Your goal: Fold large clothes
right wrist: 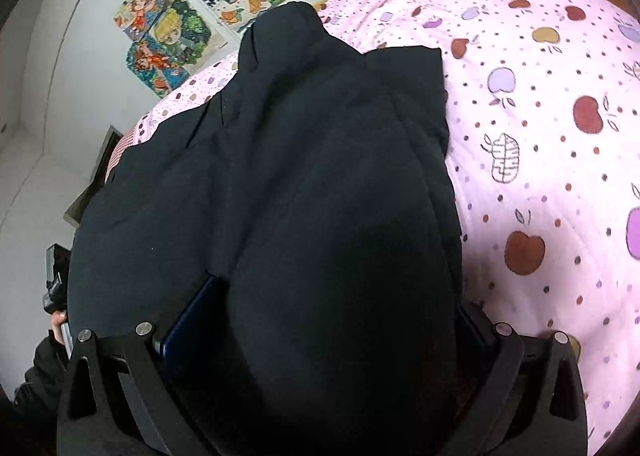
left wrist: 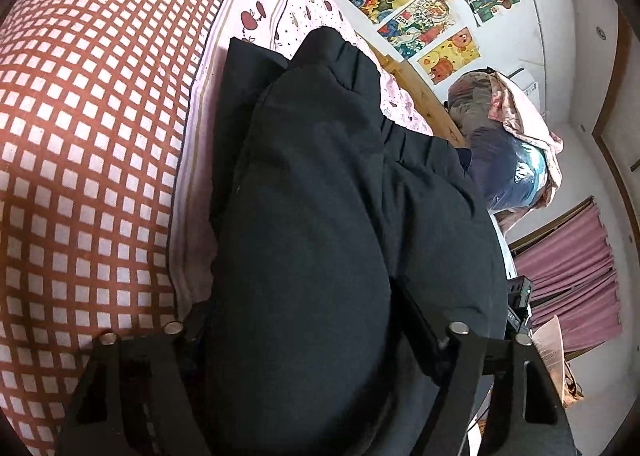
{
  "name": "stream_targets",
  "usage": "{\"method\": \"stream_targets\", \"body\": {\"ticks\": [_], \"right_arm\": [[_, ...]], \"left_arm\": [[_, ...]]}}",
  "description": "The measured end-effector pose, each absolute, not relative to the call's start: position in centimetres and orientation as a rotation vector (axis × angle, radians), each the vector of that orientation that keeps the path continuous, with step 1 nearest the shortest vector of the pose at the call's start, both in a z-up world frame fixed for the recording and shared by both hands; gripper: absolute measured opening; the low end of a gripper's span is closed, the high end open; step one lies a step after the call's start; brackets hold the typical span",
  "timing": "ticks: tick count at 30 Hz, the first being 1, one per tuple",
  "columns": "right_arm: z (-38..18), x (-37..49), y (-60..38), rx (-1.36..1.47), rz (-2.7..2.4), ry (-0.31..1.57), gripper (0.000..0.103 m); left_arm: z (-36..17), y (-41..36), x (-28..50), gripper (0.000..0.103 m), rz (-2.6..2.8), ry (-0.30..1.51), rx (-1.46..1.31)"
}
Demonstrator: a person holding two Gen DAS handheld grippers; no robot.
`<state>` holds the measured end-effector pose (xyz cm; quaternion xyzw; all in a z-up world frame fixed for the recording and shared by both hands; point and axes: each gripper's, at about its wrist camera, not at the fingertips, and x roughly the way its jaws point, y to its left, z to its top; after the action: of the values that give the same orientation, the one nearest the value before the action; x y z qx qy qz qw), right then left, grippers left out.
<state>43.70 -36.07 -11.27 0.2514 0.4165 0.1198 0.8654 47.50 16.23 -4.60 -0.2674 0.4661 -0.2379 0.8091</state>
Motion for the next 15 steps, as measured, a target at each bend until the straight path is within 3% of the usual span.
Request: {"method": "stream_targets", "body": {"ticks": [4, 9, 12, 15], "right_arm": [[-10.9, 43.4, -35.6, 0.546, 0.229, 0.888, 0.084], [-9.9, 42.7, -35.3, 0.549, 0.204, 0.869, 0.057], [-8.7, 42.1, -35.2, 0.565, 0.201, 0.849, 0.033], [-6.8, 41.8, -34.7, 0.516, 0.19, 0.831, 0.023]], "left_arm": [[-3.8, 15.9, 47.2, 0.06, -0.478, 1.001, -0.564], [-2.8, 15.9, 46.4, 0.04, -0.457, 0.971, -0.602], [-1.1, 15.5, 45.8, 0.031, -0.452, 0.956, -0.579], [1.0, 15.1, 45.2, 0.026, -0.461, 0.935, -0.545]]}}
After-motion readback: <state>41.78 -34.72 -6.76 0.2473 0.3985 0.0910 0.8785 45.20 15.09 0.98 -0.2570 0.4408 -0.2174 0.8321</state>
